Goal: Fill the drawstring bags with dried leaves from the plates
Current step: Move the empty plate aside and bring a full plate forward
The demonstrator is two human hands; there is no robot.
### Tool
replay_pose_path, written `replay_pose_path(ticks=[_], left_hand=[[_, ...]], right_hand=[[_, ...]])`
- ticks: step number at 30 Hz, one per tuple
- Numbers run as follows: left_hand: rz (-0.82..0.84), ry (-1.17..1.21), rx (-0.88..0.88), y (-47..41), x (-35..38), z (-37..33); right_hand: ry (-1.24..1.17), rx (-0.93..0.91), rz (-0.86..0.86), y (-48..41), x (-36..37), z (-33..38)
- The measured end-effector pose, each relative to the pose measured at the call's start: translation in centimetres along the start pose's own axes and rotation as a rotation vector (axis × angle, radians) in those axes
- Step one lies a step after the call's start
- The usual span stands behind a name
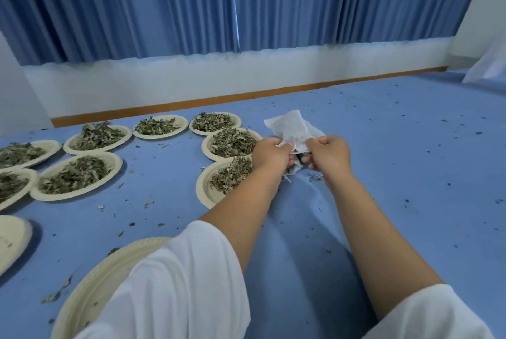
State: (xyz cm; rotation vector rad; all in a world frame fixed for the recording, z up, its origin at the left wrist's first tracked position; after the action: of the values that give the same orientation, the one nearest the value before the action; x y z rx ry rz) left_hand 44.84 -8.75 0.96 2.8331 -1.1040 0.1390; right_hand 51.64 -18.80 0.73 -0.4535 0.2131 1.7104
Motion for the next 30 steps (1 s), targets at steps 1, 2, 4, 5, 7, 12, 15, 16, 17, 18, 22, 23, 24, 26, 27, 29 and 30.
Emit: replay_pose_path(ticks=[1, 2, 4, 5, 7, 12, 15, 16, 17, 18, 22, 23, 24, 26, 27, 29, 30], left_hand=[[0.004, -0.036, 0.005, -0.2, 0.2, 0.1], [0.005, -0.076, 0.01, -0.5, 0.3, 0.3], [0.01, -0.147, 0.009, -0.8, 0.4, 0.5], [0.011, -0.189, 0.01, -0.8, 0.4, 0.6], [0.007, -0.278, 0.034, -0.8, 0.2, 0.8], [-0.035, -0.398, 0.14, -0.5, -0.7, 0.4], [-0.033, -0.452, 0.198, -0.2, -1.1, -0.1], [-0.028, -0.47, 0.211, -0.2, -1.1, -0.2], [-0.018, -0.481, 0.217, -0.1, -1.1, -0.2], [-0.007, -0.481, 0.221, -0.1, -1.1, -0.3], [0.033, -0.479, 0.218, 0.2, -0.9, -0.6], [0.061, -0.492, 0.21, 0.2, -0.8, -0.7], [0.089, -0.469, 0.191, 0.1, -0.6, -0.6], [0.137, -0.345, 0.107, 0.2, -0.2, -0.3], [0.156, -0.306, 0.068, 0.2, 0.0, -0.2], [0.181, -0.277, 0.018, 0.1, 0.5, 0.0], [0.187, -0.27, 0.005, 0.0, 0.7, 0.1]], right_hand=[[0.021, -0.012, -0.013, -0.2, -0.1, -0.1], [0.046, -0.026, -0.027, -0.3, -0.1, -0.2], [0.131, -0.053, -0.064, -0.5, -0.2, -0.5], [0.184, -0.065, -0.087, -0.5, -0.2, -0.7], [0.256, -0.089, -0.119, -0.4, -0.1, -0.9], [0.271, -0.147, -0.104, 0.1, 0.6, -0.6], [0.288, -0.174, -0.097, 0.5, 0.8, -0.4], [0.299, -0.186, -0.099, 0.7, 0.8, -0.4], [0.307, -0.2, -0.102, 0.8, 0.8, -0.3], [0.311, -0.213, -0.106, 0.9, 0.9, -0.2], [0.314, -0.248, -0.11, 1.3, 1.0, 0.1], [0.318, -0.252, -0.099, 1.3, 1.1, 0.0], [0.327, -0.256, -0.085, 1.3, 1.2, -0.1], [0.347, -0.262, -0.061, 1.1, 1.3, -0.4], [0.353, -0.259, -0.052, 1.0, 1.3, -0.5], [0.349, -0.239, -0.048, 0.7, 1.2, -0.7], [0.344, -0.228, -0.051, 0.6, 1.2, -0.7]])
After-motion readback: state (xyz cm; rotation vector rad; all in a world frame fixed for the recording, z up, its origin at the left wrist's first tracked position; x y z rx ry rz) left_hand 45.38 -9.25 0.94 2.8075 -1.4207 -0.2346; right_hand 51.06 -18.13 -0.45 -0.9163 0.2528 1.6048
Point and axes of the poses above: each hand's wrist, its own y-axis away from the middle knuckle, its own x-axis out of the palm, z = x × y, the point moved 2 cm from there along -y, towards the middle knuckle, and after that the axes turned 13 degrees about y, right-handed, at the moved point
